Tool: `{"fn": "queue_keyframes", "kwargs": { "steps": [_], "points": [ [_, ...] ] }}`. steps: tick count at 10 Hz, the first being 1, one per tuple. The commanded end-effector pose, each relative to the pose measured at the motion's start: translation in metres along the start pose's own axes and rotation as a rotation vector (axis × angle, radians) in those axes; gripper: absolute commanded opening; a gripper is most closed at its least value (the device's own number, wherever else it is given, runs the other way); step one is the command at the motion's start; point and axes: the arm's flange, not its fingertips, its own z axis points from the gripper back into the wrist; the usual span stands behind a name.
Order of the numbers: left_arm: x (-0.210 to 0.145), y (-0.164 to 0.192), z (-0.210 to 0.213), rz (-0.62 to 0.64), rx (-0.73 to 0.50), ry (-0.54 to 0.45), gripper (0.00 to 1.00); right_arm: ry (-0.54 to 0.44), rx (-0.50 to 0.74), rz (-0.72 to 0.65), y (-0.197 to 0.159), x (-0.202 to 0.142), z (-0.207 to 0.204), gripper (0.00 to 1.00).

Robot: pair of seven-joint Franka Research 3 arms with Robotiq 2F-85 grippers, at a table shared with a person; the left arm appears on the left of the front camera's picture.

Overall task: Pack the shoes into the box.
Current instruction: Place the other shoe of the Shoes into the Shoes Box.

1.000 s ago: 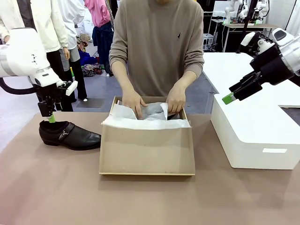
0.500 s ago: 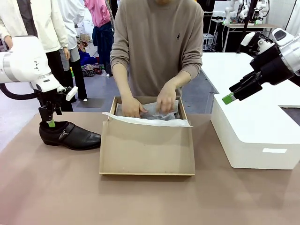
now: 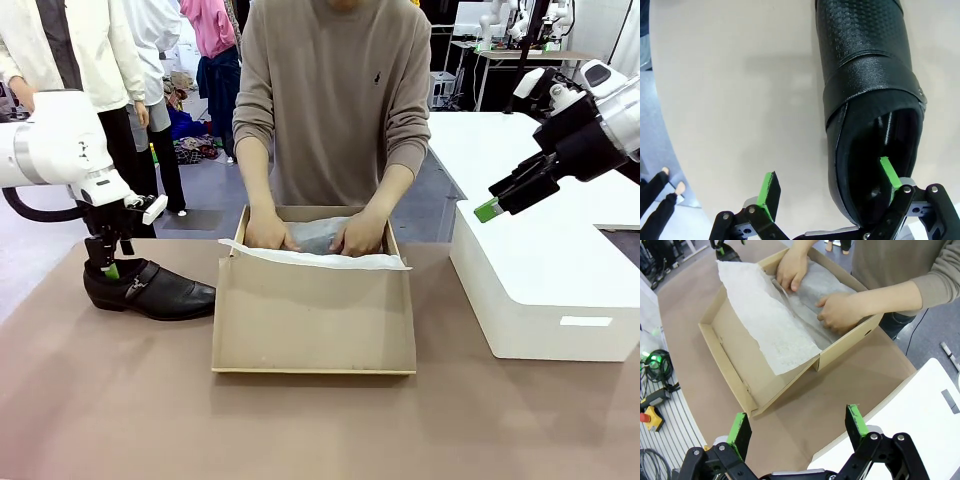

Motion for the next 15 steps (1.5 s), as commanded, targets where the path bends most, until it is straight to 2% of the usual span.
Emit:
{"fn": "queue_keyframes", "kwargs": {
  "steps": [1,7,8,12,13,15],
  "points": [
    [-0.003,0.006,-0.001,-0.021,0.000,-0.009,1.00,-0.026,0.015,0.008,-0.003,0.001,-0.001,1.00],
    [0.000,0.010,-0.013,-0.038,-0.031,-0.022,0.98,-0.026,0.015,0.008,-0.003,0.001,-0.001,1.00],
    [0.000,0.010,-0.013,-0.038,-0.030,-0.022,0.83,-0.026,0.015,0.008,-0.003,0.001,-0.001,1.00],
    [-0.001,0.010,-0.012,-0.030,-0.039,-0.019,0.06,-0.026,0.015,0.008,-0.003,0.001,-0.001,1.00],
    [-0.001,0.010,-0.012,-0.030,-0.042,-0.021,0.00,-0.026,0.015,0.008,-0.003,0.001,-0.001,1.00],
    [-0.002,0.010,-0.013,-0.029,-0.047,-0.020,0.00,-0.026,0.015,0.008,-0.003,0.001,-0.001,1.00]
  ]
}}
